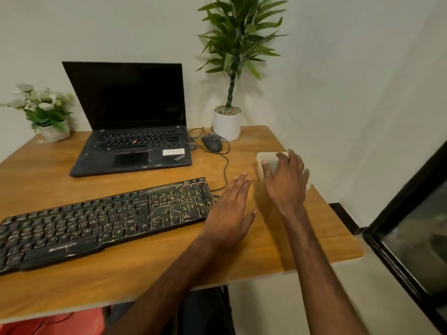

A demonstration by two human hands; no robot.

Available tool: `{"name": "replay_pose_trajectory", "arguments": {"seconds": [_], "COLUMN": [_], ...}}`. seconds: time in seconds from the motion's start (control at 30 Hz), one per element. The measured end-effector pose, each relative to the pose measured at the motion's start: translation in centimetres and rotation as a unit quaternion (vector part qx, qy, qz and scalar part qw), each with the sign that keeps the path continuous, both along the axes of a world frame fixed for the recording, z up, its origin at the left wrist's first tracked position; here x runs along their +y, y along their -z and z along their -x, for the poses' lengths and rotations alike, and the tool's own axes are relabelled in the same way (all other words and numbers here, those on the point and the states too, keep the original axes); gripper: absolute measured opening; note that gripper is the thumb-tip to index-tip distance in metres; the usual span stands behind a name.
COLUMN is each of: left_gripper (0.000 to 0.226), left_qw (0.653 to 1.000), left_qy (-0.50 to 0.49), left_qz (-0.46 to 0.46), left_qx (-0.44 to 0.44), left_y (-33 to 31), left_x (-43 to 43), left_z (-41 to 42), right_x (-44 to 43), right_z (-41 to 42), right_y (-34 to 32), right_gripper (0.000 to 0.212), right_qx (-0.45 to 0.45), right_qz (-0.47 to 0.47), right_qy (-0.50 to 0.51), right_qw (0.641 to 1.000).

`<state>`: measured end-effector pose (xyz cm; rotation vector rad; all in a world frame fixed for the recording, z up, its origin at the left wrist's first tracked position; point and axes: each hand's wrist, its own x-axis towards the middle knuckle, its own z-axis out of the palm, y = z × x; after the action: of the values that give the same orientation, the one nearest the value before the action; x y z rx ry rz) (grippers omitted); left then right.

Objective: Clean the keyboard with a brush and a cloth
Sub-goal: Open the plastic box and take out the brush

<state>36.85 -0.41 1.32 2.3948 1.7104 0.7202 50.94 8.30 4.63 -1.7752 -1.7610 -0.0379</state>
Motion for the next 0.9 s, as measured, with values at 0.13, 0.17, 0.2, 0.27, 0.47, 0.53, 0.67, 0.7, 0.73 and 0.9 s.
{"name": "replay_pose_trajectory", "arguments": {"seconds": [0.13, 0.17, 0.2, 0.27, 0.47, 0.53, 0.67, 0.7, 0.73, 0.9], "left_gripper": [0.076, 0.075, 0.073, 0.071, 0.062, 0.059, 0.074, 0.081, 0.087, 0.092], "left_qw": [0.999, 0.999, 0.999, 0.999, 0.998, 0.997, 0.997, 0.998, 0.998, 0.994], "left_qy": [-0.018, -0.025, -0.028, -0.021, -0.038, -0.053, -0.062, -0.059, -0.058, -0.087], "left_qz": [0.044, 0.041, 0.034, 0.030, -0.025, -0.056, -0.035, -0.017, -0.005, 0.035], "left_qx": [-0.016, -0.024, -0.028, -0.019, -0.034, -0.010, -0.009, -0.006, -0.002, 0.058], "left_y": [1.2, 1.2, 1.1, 0.9, 0.8, 1.2, 1.6, 1.8, 1.8, 2.1], "left_x": [0.8, 1.0, 1.2, 1.3, 0.4, 0.2, -0.3, -0.5, -0.8, -0.6], "left_z": [-0.8, -0.8, -0.8, -1.0, -0.8, -0.7, -0.4, -0.4, -0.3, 0.0], "right_x": [2.6, 2.9, 3.0, 3.0, 1.3, -0.1, -2.8, -3.3, -3.7, -4.6], "right_z": [-1.1, -1.2, -1.3, -1.3, -1.2, -0.7, 0.9, 1.3, 1.7, 2.3], "right_y": [0.1, 0.3, 0.4, 0.4, -0.4, -0.1, 0.3, 0.4, 0.4, 0.5], "right_gripper": [0.071, 0.077, 0.084, 0.098, 0.102, 0.097, 0.089, 0.087, 0.085, 0.086], "right_qx": [-0.031, -0.043, -0.054, -0.065, -0.106, -0.113, -0.115, -0.116, -0.119, -0.142], "right_qz": [0.118, 0.142, 0.162, 0.194, 0.219, 0.206, 0.203, 0.202, 0.198, 0.199], "right_qy": [0.033, 0.039, 0.044, 0.041, -0.016, -0.021, -0.027, -0.033, -0.039, -0.067], "right_qw": [0.992, 0.988, 0.984, 0.978, 0.970, 0.972, 0.972, 0.972, 0.972, 0.967]}}
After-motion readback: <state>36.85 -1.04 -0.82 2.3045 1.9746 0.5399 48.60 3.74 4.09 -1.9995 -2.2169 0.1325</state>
